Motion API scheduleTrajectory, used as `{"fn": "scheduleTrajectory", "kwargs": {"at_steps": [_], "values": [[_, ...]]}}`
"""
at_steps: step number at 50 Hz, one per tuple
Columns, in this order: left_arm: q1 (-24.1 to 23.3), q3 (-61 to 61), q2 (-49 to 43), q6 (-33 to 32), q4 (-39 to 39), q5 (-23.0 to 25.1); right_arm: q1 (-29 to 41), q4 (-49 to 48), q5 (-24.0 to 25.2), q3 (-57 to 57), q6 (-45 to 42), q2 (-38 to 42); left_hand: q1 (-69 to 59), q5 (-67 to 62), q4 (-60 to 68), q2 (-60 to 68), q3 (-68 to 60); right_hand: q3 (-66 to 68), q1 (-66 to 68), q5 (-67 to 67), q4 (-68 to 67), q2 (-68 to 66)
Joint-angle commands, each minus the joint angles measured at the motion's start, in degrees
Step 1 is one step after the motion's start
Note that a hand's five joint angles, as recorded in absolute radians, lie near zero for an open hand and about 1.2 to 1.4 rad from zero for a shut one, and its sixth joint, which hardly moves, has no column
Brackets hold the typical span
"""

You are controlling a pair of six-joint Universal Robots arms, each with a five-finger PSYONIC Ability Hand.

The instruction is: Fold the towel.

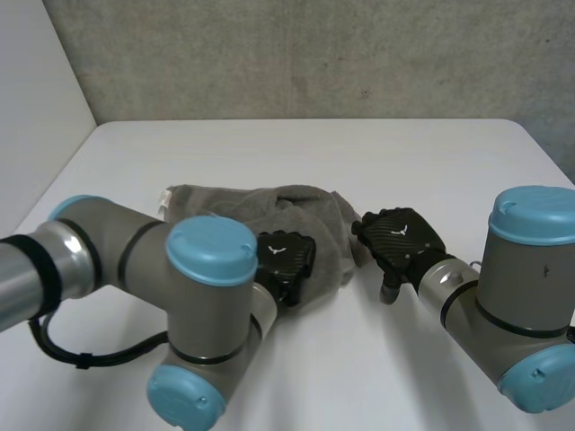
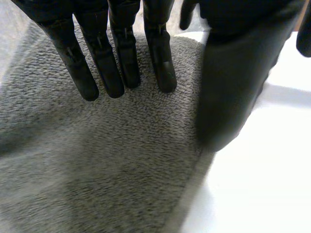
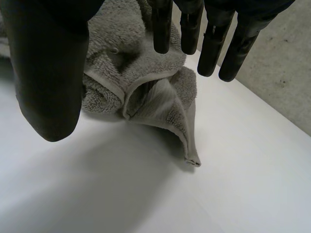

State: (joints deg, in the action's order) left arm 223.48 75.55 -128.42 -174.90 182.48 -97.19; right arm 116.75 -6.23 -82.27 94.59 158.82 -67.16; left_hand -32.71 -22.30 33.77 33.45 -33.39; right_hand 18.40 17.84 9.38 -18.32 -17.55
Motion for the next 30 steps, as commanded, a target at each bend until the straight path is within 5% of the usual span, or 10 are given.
{"fn": "scheduleTrajectory", "kwargs": {"at_steps": [1, 18, 30], "values": [[-2.08, -3.65, -4.28, 1.05, 1.03, -0.89, -0.03, -0.01, 0.01, -0.02, -0.09, 0.71, 2.13, 1.73, -3.20, -2.87, 2.82, 1.44, 2.00, 0.46, -1.52, -2.29], [-2.61, -11.92, -12.55, -4.21, 3.58, -15.66, -0.03, -0.10, 0.27, -0.20, -0.17, 0.98, -1.21, -1.61, 0.15, 0.47, -0.53, 1.27, 1.83, 0.29, -1.35, -2.12], [-2.00, -10.60, -11.94, -9.23, 8.33, -18.04, 0.05, -0.01, 0.36, -0.29, -0.17, 1.60, -14.34, -14.75, 13.28, 13.61, -13.66, 1.27, 1.83, 0.29, -1.35, -2.12]]}}
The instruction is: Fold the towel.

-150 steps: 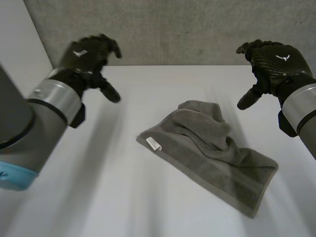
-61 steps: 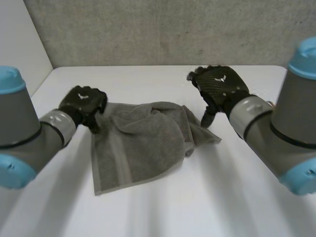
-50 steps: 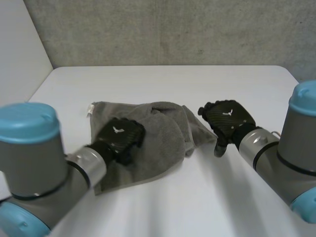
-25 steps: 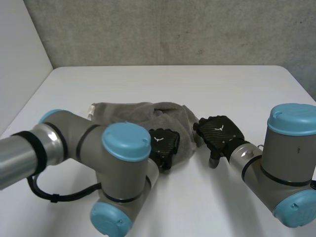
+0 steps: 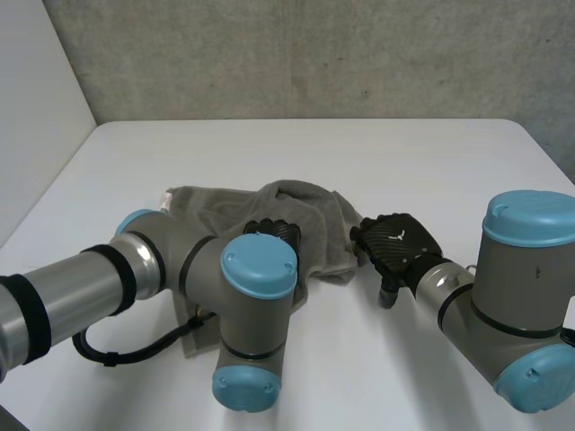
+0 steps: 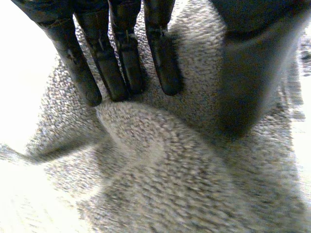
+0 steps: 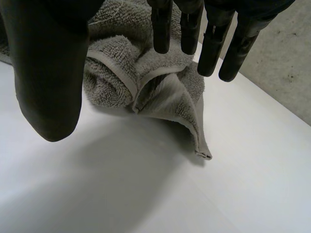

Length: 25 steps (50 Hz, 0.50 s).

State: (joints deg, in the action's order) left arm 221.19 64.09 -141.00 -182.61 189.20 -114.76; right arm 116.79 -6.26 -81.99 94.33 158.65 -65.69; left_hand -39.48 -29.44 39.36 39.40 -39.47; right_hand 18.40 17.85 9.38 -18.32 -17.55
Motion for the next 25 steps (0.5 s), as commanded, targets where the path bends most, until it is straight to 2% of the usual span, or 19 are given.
{"fn": "scheduleTrajectory", "kwargs": {"at_steps": [1, 5, 8, 15, 20, 25], "values": [[0.30, 0.95, 0.81, -1.52, 1.61, -0.47, 0.01, 0.02, -0.01, -0.02, 0.00, 0.12, -11.57, -11.61, 11.69, 11.65, -11.58, 1.27, 1.82, 0.30, -1.35, -2.12], [0.74, 1.04, 1.60, -1.52, 1.09, -0.47, 0.01, -0.07, 0.08, -0.11, 0.00, 0.47, -22.51, -22.55, 22.62, 22.58, -22.51, 1.27, 1.82, 0.30, -1.35, -2.12], [1.27, 1.22, 1.87, -1.52, 1.00, -0.47, 0.01, 0.02, 0.08, -0.37, 0.00, 0.82, -24.40, -24.44, 24.51, 24.47, -24.40, 1.27, 1.82, 0.30, -1.35, -2.12], [4.07, 3.23, 3.45, -1.69, 0.91, -0.47, 0.19, 0.10, 0.08, -2.83, 0.43, 3.80, -40.49, -40.53, 40.61, 40.57, -40.50, 1.44, 1.99, 0.46, -1.52, -2.29], [6.71, 5.87, 5.03, -1.69, 1.00, -0.29, 0.19, 0.10, -0.18, -4.68, 0.79, 5.83, -40.52, -40.56, 40.64, 40.60, -40.53, 1.44, 1.99, 0.46, -1.52, -2.29], [11.98, 8.94, 7.66, -2.48, 0.74, 0.41, 0.19, 0.19, -0.36, -7.31, 0.87, 6.89, -40.52, -40.56, 40.64, 40.60, -40.53, 1.61, 2.16, 0.63, -1.69, -2.46]]}}
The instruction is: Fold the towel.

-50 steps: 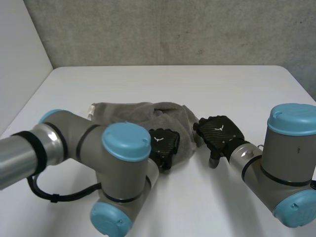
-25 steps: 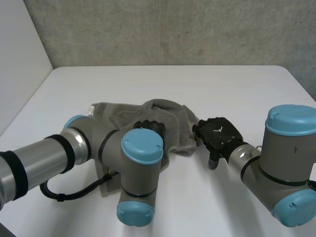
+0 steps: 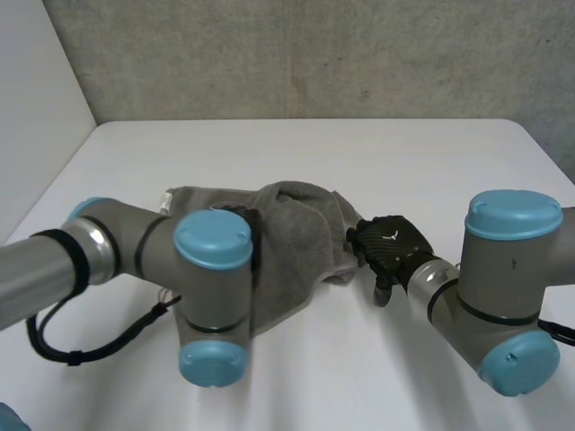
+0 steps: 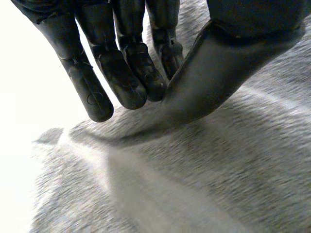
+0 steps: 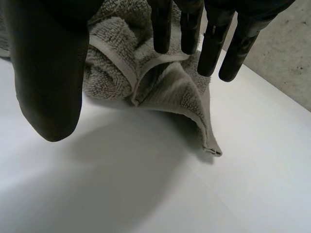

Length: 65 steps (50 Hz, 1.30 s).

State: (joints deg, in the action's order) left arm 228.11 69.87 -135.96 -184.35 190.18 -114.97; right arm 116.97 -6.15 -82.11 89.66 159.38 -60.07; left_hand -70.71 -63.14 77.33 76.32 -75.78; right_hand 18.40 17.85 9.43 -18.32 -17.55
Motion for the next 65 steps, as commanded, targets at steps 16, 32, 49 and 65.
{"fn": "scheduleTrajectory", "kwargs": {"at_steps": [16, 32, 49, 65], "values": [[-3.82, 5.01, 12.48, 3.73, -0.69, 7.75, -0.70, 0.26, -0.77, -3.35, 0.06, 0.21, 59.48, 61.92, -66.11, -65.09, 64.55, 1.61, 2.15, 0.58, -1.68, -2.46], [-12.08, -1.23, 1.40, 9.27, -0.51, 4.67, -1.84, 0.44, -0.86, -1.60, 0.06, -1.81, 57.63, 60.07, -64.26, -63.24, 62.70, 1.61, 2.15, 0.58, -1.68, -2.46], [-11.64, -7.38, -5.01, 8.65, 2.56, -1.39, -1.75, 0.18, -0.60, -0.01, -0.03, -2.95, 42.33, 44.76, -48.95, -47.93, 47.39, 1.61, 2.15, 0.58, -1.68, -2.46], [-11.29, -13.09, -9.49, 4.44, 3.97, -1.74, -1.40, 0.18, -0.69, 0.87, -0.38, -3.13, 31.59, 34.03, -38.22, -37.20, 36.66, 1.61, 2.15, 0.58, -1.68, -2.46]]}}
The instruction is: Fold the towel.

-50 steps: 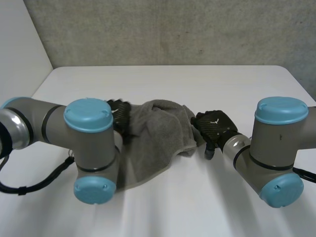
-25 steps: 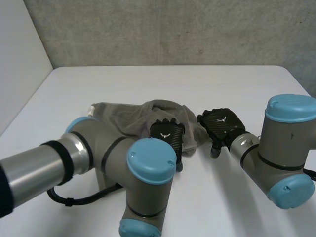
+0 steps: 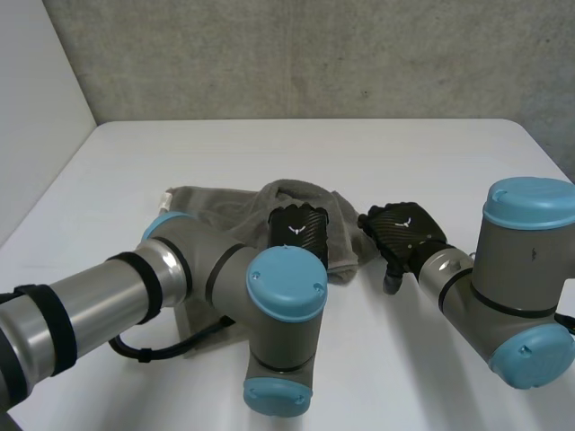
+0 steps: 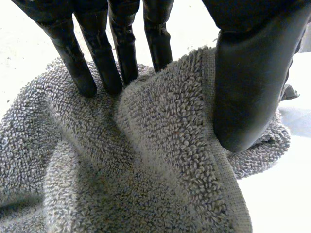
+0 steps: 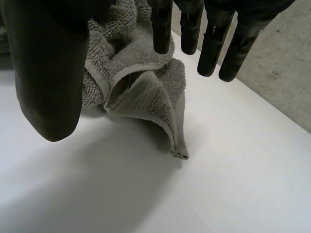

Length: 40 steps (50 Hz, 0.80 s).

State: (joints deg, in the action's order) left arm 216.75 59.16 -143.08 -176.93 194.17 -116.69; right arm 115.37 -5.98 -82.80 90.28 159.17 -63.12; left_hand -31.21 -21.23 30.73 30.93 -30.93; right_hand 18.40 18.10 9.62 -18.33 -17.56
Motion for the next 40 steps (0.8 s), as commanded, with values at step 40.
{"fn": "scheduleTrajectory", "kwargs": {"at_steps": [40], "values": [[10.80, 22.84, 22.41, -13.44, -2.22, 9.20, 9.79, -1.23, -1.05, -17.51, 12.92, 13.98, -37.21, -37.18, 37.69, 37.49, -37.48, 14.05, 14.36, 12.84, -14.13, -14.90]]}}
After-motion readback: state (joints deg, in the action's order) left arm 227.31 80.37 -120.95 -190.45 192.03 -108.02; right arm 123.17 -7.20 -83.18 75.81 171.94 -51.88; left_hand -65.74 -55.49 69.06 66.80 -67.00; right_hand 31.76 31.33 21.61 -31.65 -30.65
